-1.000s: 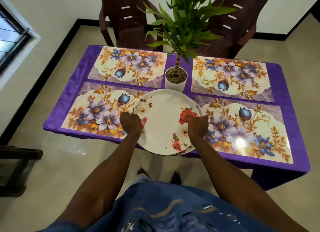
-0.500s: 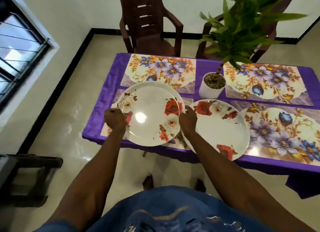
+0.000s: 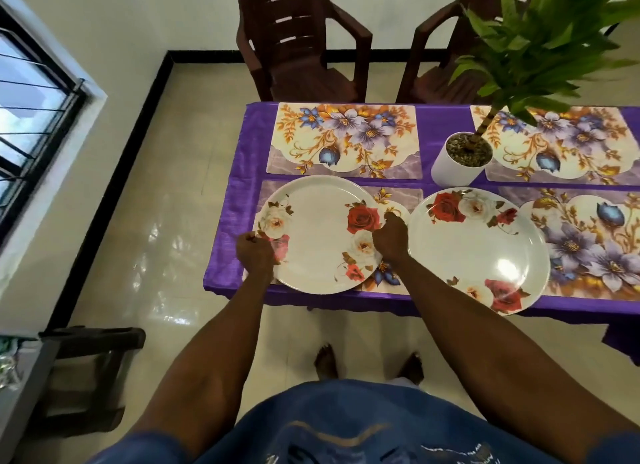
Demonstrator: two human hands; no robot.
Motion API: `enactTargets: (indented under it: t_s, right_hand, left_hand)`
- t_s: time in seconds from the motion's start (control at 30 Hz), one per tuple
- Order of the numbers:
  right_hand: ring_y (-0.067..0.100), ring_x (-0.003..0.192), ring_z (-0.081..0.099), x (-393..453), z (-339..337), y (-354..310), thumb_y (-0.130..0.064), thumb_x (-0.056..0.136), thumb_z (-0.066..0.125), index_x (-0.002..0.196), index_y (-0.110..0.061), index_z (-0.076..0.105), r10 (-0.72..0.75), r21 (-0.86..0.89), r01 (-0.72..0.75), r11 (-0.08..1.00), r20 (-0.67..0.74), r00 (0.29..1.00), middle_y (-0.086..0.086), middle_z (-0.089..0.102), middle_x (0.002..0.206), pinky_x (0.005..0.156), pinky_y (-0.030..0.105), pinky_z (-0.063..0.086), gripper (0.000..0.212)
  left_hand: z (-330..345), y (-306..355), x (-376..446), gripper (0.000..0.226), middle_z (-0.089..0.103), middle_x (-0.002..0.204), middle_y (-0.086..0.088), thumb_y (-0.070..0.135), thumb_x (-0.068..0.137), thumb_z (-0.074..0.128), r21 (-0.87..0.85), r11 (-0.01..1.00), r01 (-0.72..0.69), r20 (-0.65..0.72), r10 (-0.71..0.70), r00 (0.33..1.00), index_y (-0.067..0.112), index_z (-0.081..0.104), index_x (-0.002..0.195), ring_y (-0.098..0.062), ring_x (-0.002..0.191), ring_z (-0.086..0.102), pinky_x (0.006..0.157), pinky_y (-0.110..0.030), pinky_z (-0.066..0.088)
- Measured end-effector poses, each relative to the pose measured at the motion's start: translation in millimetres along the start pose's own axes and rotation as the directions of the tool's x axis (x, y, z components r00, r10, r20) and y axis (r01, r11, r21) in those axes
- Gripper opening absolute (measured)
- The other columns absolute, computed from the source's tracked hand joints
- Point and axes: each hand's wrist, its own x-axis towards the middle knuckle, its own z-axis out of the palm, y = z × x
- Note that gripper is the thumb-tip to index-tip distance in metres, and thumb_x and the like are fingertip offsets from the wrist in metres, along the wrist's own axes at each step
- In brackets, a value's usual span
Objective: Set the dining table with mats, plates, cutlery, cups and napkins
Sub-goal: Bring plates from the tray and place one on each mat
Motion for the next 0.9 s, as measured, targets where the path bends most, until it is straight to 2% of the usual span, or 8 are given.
enactTargets:
  t_s: [0.17, 0.37, 0.57, 0.73, 0.9]
  right_hand:
    - [0.031, 0.122, 0.056, 9, 0, 3, -0.016, 0.094, 0.063, 0.137, -0.006, 0.050, -0.016, -0.114, 0.012, 0.993, -0.034, 0.999, 0.014, 0.058, 0.134, 0.100, 0.034, 0.044, 0.046]
    - [0.030, 0.112, 0.061, 15, 4, 9, -0.021, 0.094, 0.063, 0.129, -0.007, 0.055, -0.011, -0.206, 0.000, 0.979, -0.049, 0.999, 0.013, 0.063, 0.124, 0.091, 0.033, 0.048, 0.039]
    - [0.027, 0.104, 0.065, 15, 5, 8, -0.025, 0.094, 0.063, 0.121, -0.010, 0.058, -0.036, -0.263, 0.012, 0.965, -0.087, 0.996, 0.010, 0.067, 0.117, 0.088, 0.031, 0.049, 0.032]
    - [0.027, 0.107, 0.063, 11, 8, 11, -0.019, 0.096, 0.058, 0.128, -0.010, 0.055, -0.046, -0.272, 0.024, 0.962, -0.076, 0.996, 0.009, 0.065, 0.122, 0.092, 0.034, 0.049, 0.033]
    - [0.028, 0.111, 0.062, 11, 5, 11, -0.020, 0.096, 0.059, 0.131, -0.010, 0.052, -0.050, -0.283, 0.031, 0.959, -0.060, 0.997, 0.010, 0.063, 0.125, 0.094, 0.034, 0.048, 0.037]
  left_hand:
    - [6, -14, 8, 0.015, 0.065, 0.097, -0.009, 0.006, 0.092, 0.054, 0.027, 0.999, -0.027, 0.073, 0.025, 0.997, 0.003, 0.065, 0.103, -0.025, 0.093, 0.064, 0.072, -0.031, 0.053]
    - [4, -23, 14, 0.015, 0.068, 0.097, -0.009, 0.011, 0.092, 0.057, 0.064, 0.997, -0.052, 0.132, 0.043, 0.990, 0.005, 0.065, 0.104, -0.021, 0.089, 0.063, 0.081, -0.037, 0.057]
    - [2, -27, 13, 0.015, 0.067, 0.095, -0.010, 0.013, 0.095, 0.054, 0.112, 0.987, -0.117, 0.168, 0.097, 0.981, 0.005, 0.063, 0.104, -0.023, 0.091, 0.064, 0.078, -0.033, 0.054]
    - [1, -25, 11, 0.017, 0.067, 0.099, -0.010, 0.013, 0.096, 0.053, 0.165, 0.977, -0.137, 0.176, 0.108, 0.978, 0.004, 0.062, 0.107, -0.020, 0.091, 0.062, 0.073, -0.027, 0.047]
    - [-1, -29, 9, 0.019, 0.065, 0.099, -0.008, 0.015, 0.095, 0.056, 0.182, 0.972, -0.152, 0.192, 0.116, 0.974, 0.004, 0.061, 0.110, -0.018, 0.091, 0.059, 0.075, -0.027, 0.047]
